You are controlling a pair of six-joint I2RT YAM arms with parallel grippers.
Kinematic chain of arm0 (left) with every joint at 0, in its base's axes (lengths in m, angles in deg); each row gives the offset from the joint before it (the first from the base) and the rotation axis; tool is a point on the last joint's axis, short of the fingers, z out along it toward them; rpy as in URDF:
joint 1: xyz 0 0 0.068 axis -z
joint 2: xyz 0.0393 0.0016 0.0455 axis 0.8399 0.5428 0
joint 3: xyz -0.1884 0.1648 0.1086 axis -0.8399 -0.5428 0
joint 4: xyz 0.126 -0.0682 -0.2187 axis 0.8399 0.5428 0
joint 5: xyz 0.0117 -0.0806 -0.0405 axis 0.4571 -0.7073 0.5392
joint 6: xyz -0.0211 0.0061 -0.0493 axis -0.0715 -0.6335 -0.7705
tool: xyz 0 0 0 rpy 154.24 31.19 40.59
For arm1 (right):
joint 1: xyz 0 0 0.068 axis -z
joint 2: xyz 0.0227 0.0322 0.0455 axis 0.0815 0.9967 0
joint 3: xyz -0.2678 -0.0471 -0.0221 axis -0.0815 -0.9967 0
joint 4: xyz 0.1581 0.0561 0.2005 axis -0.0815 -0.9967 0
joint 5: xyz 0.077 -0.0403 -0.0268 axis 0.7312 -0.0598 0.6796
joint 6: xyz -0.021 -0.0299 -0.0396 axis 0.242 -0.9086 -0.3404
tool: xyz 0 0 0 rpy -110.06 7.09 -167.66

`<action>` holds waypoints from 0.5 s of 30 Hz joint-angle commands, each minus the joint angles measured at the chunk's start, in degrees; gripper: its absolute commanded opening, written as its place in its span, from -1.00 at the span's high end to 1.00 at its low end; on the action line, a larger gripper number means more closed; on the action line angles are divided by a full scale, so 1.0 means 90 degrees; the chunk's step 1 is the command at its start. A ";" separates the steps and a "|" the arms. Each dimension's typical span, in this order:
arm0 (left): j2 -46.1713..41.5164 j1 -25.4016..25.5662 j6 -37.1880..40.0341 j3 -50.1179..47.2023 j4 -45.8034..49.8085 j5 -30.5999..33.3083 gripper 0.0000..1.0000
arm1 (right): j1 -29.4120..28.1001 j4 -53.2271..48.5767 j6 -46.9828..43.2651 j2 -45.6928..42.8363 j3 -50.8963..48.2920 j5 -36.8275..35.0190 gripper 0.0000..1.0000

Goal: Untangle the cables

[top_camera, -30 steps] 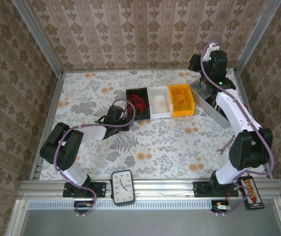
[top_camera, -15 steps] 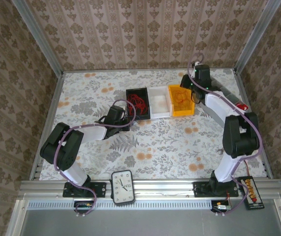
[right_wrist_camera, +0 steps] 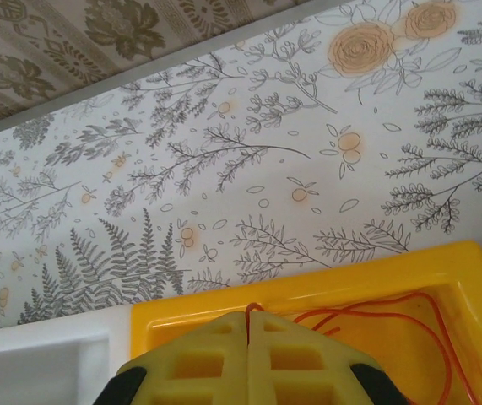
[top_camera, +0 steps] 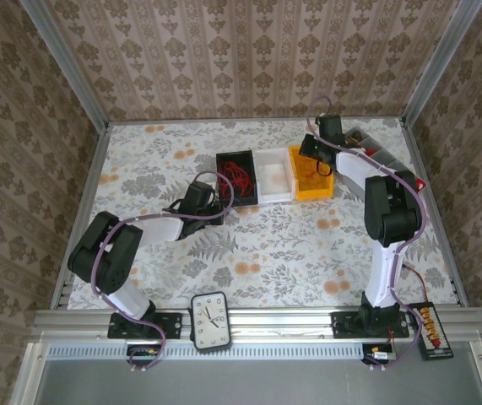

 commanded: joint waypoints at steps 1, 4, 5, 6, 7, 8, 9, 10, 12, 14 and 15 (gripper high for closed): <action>-0.0238 0.0035 0.0176 -0.0026 0.0030 0.0063 1.00 | -0.0065 -0.0377 0.0156 0.0114 0.0181 -0.0084 0.96; -0.0436 0.0040 0.0204 -0.0052 0.0077 0.0088 1.00 | -0.0092 -0.0344 0.0165 -0.0093 0.0029 -0.0046 0.79; -0.0529 0.0040 0.0222 -0.0072 0.0094 0.0080 1.00 | -0.0094 -0.0301 0.0175 -0.0211 -0.0036 -0.0044 0.66; -0.0627 0.0040 0.0254 -0.0083 0.0138 0.0092 1.00 | -0.0091 -0.0247 0.0184 -0.0369 -0.0141 -0.0054 0.53; -0.0781 0.0045 0.0278 -0.0103 0.0196 0.0097 1.00 | -0.0094 -0.0179 0.0195 -0.0549 -0.0235 -0.0063 0.42; -0.0931 0.0040 0.0331 -0.0118 0.0289 0.0071 1.00 | -0.0094 -0.0102 0.0195 -0.0741 -0.0335 -0.0064 0.33; -0.1072 0.0039 0.0377 -0.0115 0.0408 0.0017 1.00 | -0.0094 -0.0054 0.0198 -0.0902 -0.0409 -0.0082 0.25; -0.1246 0.0040 0.0422 -0.0123 0.0563 -0.0067 1.00 | -0.0101 -0.0021 0.0194 -0.1096 -0.0496 -0.0135 0.17; -0.1634 0.0040 0.0473 -0.0166 0.0905 -0.0307 1.00 | -0.0104 0.0015 0.0204 -0.1444 -0.0659 -0.0248 0.06; -0.2123 0.0068 0.0549 -0.0279 0.1223 -0.0787 1.00 | -0.0113 0.0110 0.0204 -0.1826 -0.0907 -0.0359 0.00; -0.2352 0.0095 0.0622 -0.0331 0.1346 -0.1102 1.00 | -0.0113 0.0156 0.0199 -0.1991 -0.1023 -0.0372 0.00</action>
